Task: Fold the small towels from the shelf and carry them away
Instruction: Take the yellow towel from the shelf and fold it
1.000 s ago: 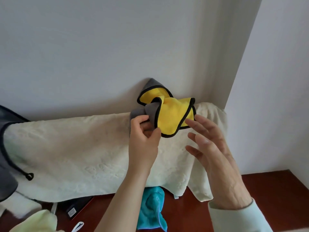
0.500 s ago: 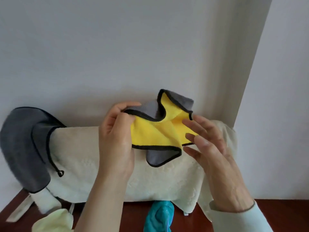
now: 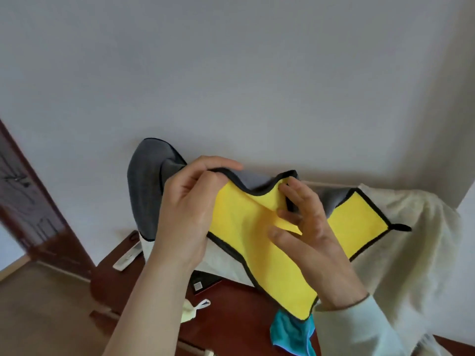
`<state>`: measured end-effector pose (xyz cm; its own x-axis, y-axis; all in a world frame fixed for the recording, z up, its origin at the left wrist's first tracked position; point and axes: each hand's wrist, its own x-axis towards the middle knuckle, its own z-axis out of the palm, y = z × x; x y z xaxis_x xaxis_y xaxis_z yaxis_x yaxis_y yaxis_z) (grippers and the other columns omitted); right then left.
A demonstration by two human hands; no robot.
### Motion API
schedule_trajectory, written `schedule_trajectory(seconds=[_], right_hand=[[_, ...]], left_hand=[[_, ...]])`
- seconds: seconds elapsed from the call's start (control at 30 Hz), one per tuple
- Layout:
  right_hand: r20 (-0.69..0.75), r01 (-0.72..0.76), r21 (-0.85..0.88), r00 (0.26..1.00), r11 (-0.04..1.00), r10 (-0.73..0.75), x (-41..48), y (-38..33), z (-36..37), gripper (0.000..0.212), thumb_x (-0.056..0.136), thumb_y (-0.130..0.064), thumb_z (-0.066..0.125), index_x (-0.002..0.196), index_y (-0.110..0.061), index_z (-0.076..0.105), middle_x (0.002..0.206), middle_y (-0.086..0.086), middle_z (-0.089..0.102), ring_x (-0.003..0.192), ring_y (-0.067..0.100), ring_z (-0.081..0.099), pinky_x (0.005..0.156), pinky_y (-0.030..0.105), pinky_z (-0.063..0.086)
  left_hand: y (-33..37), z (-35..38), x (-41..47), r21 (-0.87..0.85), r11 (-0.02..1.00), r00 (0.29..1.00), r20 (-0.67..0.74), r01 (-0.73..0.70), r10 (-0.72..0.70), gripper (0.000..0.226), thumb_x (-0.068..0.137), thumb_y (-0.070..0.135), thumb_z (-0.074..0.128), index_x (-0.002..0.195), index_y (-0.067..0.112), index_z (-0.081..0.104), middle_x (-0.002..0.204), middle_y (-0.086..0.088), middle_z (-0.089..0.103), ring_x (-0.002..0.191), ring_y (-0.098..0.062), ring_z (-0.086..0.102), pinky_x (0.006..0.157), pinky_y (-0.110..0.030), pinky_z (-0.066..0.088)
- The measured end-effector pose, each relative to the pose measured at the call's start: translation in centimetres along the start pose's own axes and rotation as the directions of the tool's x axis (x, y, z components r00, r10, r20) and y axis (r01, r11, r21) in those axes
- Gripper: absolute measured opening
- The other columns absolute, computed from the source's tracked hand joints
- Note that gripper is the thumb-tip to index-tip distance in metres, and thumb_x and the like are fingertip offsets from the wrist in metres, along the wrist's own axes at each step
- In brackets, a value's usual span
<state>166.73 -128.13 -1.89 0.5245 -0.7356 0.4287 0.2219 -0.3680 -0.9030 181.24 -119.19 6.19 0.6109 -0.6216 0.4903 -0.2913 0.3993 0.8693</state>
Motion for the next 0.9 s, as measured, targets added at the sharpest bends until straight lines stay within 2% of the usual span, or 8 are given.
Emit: schedule_trajectory(seconds=[0.17,0.3,0.5,0.57,0.63,0.77,0.83,0.9], right_hand=[[0.044,-0.043,0.049,0.998,0.998,0.041,-0.6,0.7,4.4,0.078,0.086,-0.016,0.078,0.134,-0.064,0.041,0.133,-0.041,0.047,0.117,0.000,0.055,0.089,0.024,0.054],[0.250,-0.066,-0.056,0.965,0.996,0.078,-1.5,0.8,8.5,0.079,0.087,-0.005,0.076,0.132,-0.062,0.045,0.132,-0.035,0.054,0.109,0.002,0.057,0.091,0.028,0.055],[0.475,-0.056,-0.233,0.864,0.971,0.164,-4.2,1.3,18.1,0.074,0.091,-0.015,0.071,0.124,-0.074,0.040,0.111,-0.029,0.060,0.098,0.003,0.061,0.087,0.024,0.056],[0.481,-0.091,-0.231,0.855,0.969,0.195,-5.0,1.5,23.2,0.064,0.083,-0.038,0.077,0.116,-0.079,0.041,0.112,-0.036,0.060,0.101,-0.006,0.060,0.084,0.015,0.052],[0.463,-0.163,-0.196,0.854,0.967,0.238,-5.7,1.8,26.5,0.051,0.066,-0.067,0.075,0.111,-0.074,0.049,0.120,-0.033,0.059,0.107,-0.008,0.058,0.085,0.014,0.049],[0.553,0.030,-0.260,0.824,0.965,0.124,-7.1,0.4,31.3,0.064,0.080,-0.040,0.073,0.117,-0.078,0.038,0.149,-0.026,0.039,0.143,0.011,0.037,0.116,0.044,0.036],[0.558,-0.014,-0.278,0.812,0.961,0.173,-7.7,0.0,32.9,0.060,0.077,-0.044,0.072,0.117,-0.075,0.040,0.145,-0.027,0.042,0.141,0.013,0.039,0.114,0.049,0.038],[0.553,-0.032,-0.286,0.811,0.958,0.192,-8.0,-0.1,34.5,0.051,0.082,-0.040,0.073,0.120,-0.065,0.049,0.127,-0.022,0.054,0.127,0.011,0.046,0.105,0.039,0.044]], left_hand=[[0.9,-4.9,-1.2,0.063,0.998,1.000,0.020,-0.004,0.003,0.037,0.076,0.012,0.050,0.067,0.033,0.079,0.077,0.005,0.074,0.082,-0.004,0.064,0.070,-0.009,0.045],[1.3,-9.1,-2.6,0.121,0.993,0.998,0.056,0.010,-0.017,0.038,0.074,0.011,0.049,0.064,0.034,0.078,0.080,0.012,0.076,0.088,0.003,0.067,0.076,-0.012,0.049],[2.3,-17.5,-5.0,0.203,0.978,0.990,0.120,0.045,-0.070,0.037,0.076,0.012,0.050,0.068,0.033,0.078,0.074,0.006,0.074,0.078,-0.026,0.067,0.071,-0.032,0.051],[2.7,-21.1,-5.8,0.225,0.972,0.989,0.110,0.073,-0.100,0.037,0.075,0.012,0.049,0.068,0.033,0.079,0.076,0.000,0.075,0.082,-0.036,0.066,0.073,-0.040,0.049],[3.0,-23.8,-6.4,0.230,0.969,0.989,0.093,0.092,-0.116,0.038,0.073,0.011,0.049,0.067,0.033,0.079,0.077,0.003,0.077,0.081,-0.024,0.069,0.076,-0.036,0.051],[4.1,-29.8,-7.7,0.170,0.979,0.993,0.011,0.116,-0.120,0.041,0.072,0.009,0.047,0.061,0.033,0.078,0.071,0.009,0.075,0.071,-0.002,0.068,0.068,-0.016,0.051],[4.5,-32.4,-8.3,0.158,0.980,0.992,-0.041,0.120,-0.115,0.041,0.071,0.009,0.046,0.060,0.033,0.078,0.070,0.011,0.075,0.068,0.002,0.066,0.062,-0.012,0.050],[4.8,-34.6,-8.7,0.179,0.977,0.991,-0.085,0.113,-0.100,0.042,0.072,0.010,0.047,0.060,0.035,0.078,0.071,0.014,0.075,0.069,0.003,0.065,0.061,-0.011,0.049]])
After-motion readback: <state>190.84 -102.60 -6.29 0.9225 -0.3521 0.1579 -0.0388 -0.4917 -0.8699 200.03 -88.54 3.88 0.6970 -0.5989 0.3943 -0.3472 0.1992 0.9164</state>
